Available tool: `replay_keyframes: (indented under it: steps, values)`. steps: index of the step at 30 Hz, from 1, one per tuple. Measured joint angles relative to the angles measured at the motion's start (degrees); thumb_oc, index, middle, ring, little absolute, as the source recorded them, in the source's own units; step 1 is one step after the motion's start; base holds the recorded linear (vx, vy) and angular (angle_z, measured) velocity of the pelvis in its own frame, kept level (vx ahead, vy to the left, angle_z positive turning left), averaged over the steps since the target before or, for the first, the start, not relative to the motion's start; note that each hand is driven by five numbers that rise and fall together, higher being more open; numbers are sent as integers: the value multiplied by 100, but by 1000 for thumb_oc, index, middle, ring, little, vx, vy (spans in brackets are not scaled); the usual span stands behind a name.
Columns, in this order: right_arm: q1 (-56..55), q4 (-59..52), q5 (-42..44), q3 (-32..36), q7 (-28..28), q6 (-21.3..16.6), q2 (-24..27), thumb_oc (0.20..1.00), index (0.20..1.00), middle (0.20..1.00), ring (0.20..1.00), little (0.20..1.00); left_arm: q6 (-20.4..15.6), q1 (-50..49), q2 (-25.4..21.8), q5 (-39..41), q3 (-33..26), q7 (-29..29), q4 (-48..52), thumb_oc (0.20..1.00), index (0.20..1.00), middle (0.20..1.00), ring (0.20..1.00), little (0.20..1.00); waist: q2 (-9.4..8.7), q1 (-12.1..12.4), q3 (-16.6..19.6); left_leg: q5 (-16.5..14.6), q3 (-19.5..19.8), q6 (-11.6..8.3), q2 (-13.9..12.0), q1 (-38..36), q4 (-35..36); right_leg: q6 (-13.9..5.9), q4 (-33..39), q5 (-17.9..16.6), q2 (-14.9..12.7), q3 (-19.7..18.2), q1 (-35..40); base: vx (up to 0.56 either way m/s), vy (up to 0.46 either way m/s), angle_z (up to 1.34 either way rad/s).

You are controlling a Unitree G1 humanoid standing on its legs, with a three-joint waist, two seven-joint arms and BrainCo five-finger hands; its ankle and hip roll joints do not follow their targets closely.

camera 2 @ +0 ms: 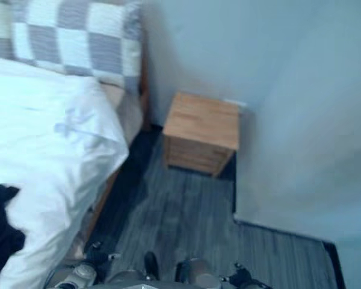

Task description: Tidy up the quilt and then pick up the clothes from the bed and put them into the laundry hamper.

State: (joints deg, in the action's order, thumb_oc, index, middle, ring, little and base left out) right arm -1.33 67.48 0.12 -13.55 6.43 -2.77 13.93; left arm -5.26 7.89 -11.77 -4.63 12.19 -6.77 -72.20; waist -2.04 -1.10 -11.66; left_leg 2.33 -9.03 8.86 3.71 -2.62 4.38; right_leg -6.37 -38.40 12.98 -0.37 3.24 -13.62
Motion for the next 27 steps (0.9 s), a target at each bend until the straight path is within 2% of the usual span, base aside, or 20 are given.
replay_keyframes:
  steps: [2, 4, 5, 6, 7, 8, 9, 11, 12, 13, 14, 16, 18, 20, 22, 23, 24, 25, 26, 27]
  values:
    - [78, 7, -2, -44, 44, -12, 21, 1000, 1000, 1000, 1000, 1000, -64, 158, -74, -2, 42, -37, 13, 1000, 1000, 1000, 1000, 1000, -2, -99, -86, 32, 786, -121, 13, -71, 21, -18, 1765, -84, -7, -635, 91, 335, -262, 209]
    - [215, 100, 2, -52, 52, -9, 1, 1000, 1000, 1000, 1000, 1000, -104, 167, -161, -9, 76, -66, 36, 1000, 1000, 1000, 1000, 1000, -130, 57, -120, -45, 1030, -196, 69, -163, 12, -53, 2299, -381, -70, -916, -9, 395, -359, 142]
    - [207, 54, 15, -76, 91, -54, 17, 1000, 1000, 1000, 1000, 1000, -94, 189, -151, -13, 89, -72, -66, 1000, 1000, 1000, 1000, 1000, -85, -74, -142, -239, 1761, -273, 2, -120, -153, -68, 2809, -596, 132, -1795, 112, 313, -377, 238]
    - [188, 64, 0, 28, 34, -78, 18, 1000, 1000, 1000, 1000, 1000, -113, 173, -208, -22, 27, -70, -130, 1000, 1000, 1000, 1000, 1000, -46, -113, -126, -199, 2166, -475, 14, -65, -242, -139, 3185, -857, 192, -2034, 213, 318, -378, 254]
    - [135, 138, 6, -9, 37, -50, -7, 1000, 1000, 1000, 1000, 1000, -167, 207, -190, -28, 67, -74, -88, 1000, 1000, 1000, 1000, 1000, -138, -76, -122, -273, 2275, -555, -23, -53, -293, -41, 3359, -1060, 137, -2115, 253, 200, -237, 221]
    - [201, 307, -3, -7, -22, -28, 8, 1000, 1000, 1000, 1000, 1000, -177, 65, -296, -24, -18, -87, -135, 1000, 1000, 1000, 1000, 1000, -233, 14, -118, -389, 2459, -680, -12, -152, -331, 117, 3500, -1823, 77, -1932, 423, 216, -254, 108]
    - [347, 334, -4, 40, -24, 3, 62, 1000, 1000, 1000, 1000, 1000, -161, -163, -280, -13, -71, -96, -210, 1000, 1000, 1000, 1000, 1000, -153, 97, -144, -458, 2232, -788, -133, -216, -348, 380, 3455, -1945, 168, -1765, 523, 295, -384, 81]
    - [574, 267, 0, 247, -5, -9, 122, 1000, 1000, 1000, 1000, 1000, -158, -430, -320, -13, -195, -67, -357, 1000, 1000, 1000, 1000, 1000, -114, 95, -201, -406, 2123, -938, -203, 14, -745, 516, 3508, -1840, 193, -1446, 723, 182, -399, 87]
    - [583, 170, -1, 243, -24, -24, 158, 1000, 1000, 1000, 1000, 1000, -121, -394, -322, -7, -311, -70, -487, 1000, 1000, 1000, 1000, 1000, -181, 39, -230, -284, 2198, -1167, -118, 209, -1054, 583, 3698, -1827, 53, -1082, 928, 25, -253, 197]
    - [529, 67, 37, 347, -9, 3, 211, 1000, 1000, 1000, 1000, 1000, -131, -262, -327, -8, -368, -73, -506, 1000, 1000, 1000, 1000, 1000, -329, 34, -293, -110, 1826, -1430, -66, 480, -1392, 858, 3960, -1975, -179, -517, 1157, -36, -182, 223]
    - [472, 49, 55, 416, 0, -12, 230, 1000, 1000, 1000, 1000, 1000, -118, -166, -342, -8, -353, -75, -502, 1000, 1000, 1000, 1000, 1000, -362, -100, -292, -15, 1253, -1454, -131, 690, -1639, 873, 4150, -1995, -272, -246, 1248, 5, -89, 196]
    - [706, -41, 137, 447, 94, -20, 417, 1000, 1000, 1000, 1000, 1000, -86, -230, -384, -12, -338, -88, -367, 1000, 1000, 1000, 1000, 1000, -425, 13, -325, -238, -53, -1316, -621, 888, -1515, 896, 4313, -1919, -211, 96, 1309, 58, -58, 103]
    - [774, -373, 277, 708, 115, -156, 579, 1000, 1000, 1000, 1000, 1000, -54, -286, -397, -19, -352, -64, -277, 1000, 1000, 1000, 1000, 1000, -279, -116, -290, -317, -1017, -1230, -887, 842, -1191, 875, 4342, -1852, -142, 449, 1235, 137, 37, 82]
    - [747, -424, 322, 1034, 191, -183, 817, 1000, 1000, 1000, 1000, 1000, -49, -330, -407, -24, -367, -60, -251, 1000, 1000, 1000, 1000, 1000, -164, -196, -244, -352, -1416, -1090, -847, 562, -764, 802, 4308, -1843, -98, 670, 1255, 186, 58, 70]
    - [632, -749, 329, 1237, 255, -113, 987, 1000, 1000, 1000, 1000, 1000, -54, -363, -383, -32, -383, -37, -278, 1000, 1000, 1000, 1000, 1000, -82, -207, -262, -369, -1334, -1045, -734, 423, -604, 696, 4230, -1790, -39, 872, 1262, 92, 7, 42]
    - [401, -1085, 327, 1311, 347, -181, 1170, 1000, 1000, 1000, 1000, 1000, -48, -397, -349, -50, -338, -25, -251, 1000, 1000, 1000, 1000, 1000, 118, -359, -198, -288, -1053, -932, -655, 263, -295, 568, 3924, -1659, 33, 943, 1126, 61, -4, 35]
    - [366, -1364, 302, 1420, 376, -135, 1275, 1000, 1000, 1000, 1000, 1000, -45, -380, -358, -75, -354, -19, -269, 1000, 1000, 1000, 1000, 1000, 156, -337, -210, -178, -1080, -835, -663, 134, -71, 563, 3527, -1609, 100, 938, 950, 73, -21, 31]
    - [141, -2398, 261, 1536, 398, -77, 1475, 1000, 1000, 1000, 1000, 1000, 17, -297, -328, -84, -402, -16, -303, 1000, 1000, 1000, 1000, 1000, 261, -424, -411, -100, -1044, -736, -774, 133, -47, 182, 1851, -1382, -22, 711, 153, 110, -98, 32]
    - [34, -2944, 222, 1536, 508, -179, 1599, 1000, 1000, 1000, 1000, 1000, 25, -292, -421, -124, -275, -17, -258, 1000, 1000, 1000, 1000, 1000, 115, -649, -442, -62, -865, -628, -691, 66, -40, -202, 623, -1130, -265, 443, -464, 130, -142, 49]
    - [14, -3202, 173, 1553, 552, -124, 1678, 1000, 1000, 1000, 1000, 1000, 17, -303, -481, -125, -306, -19, -196, 1000, 1000, 1000, 1000, 1000, -29, -658, -427, -50, -809, -699, -580, 20, -24, -276, 304, -1124, -342, 141, -667, 161, -207, 49]
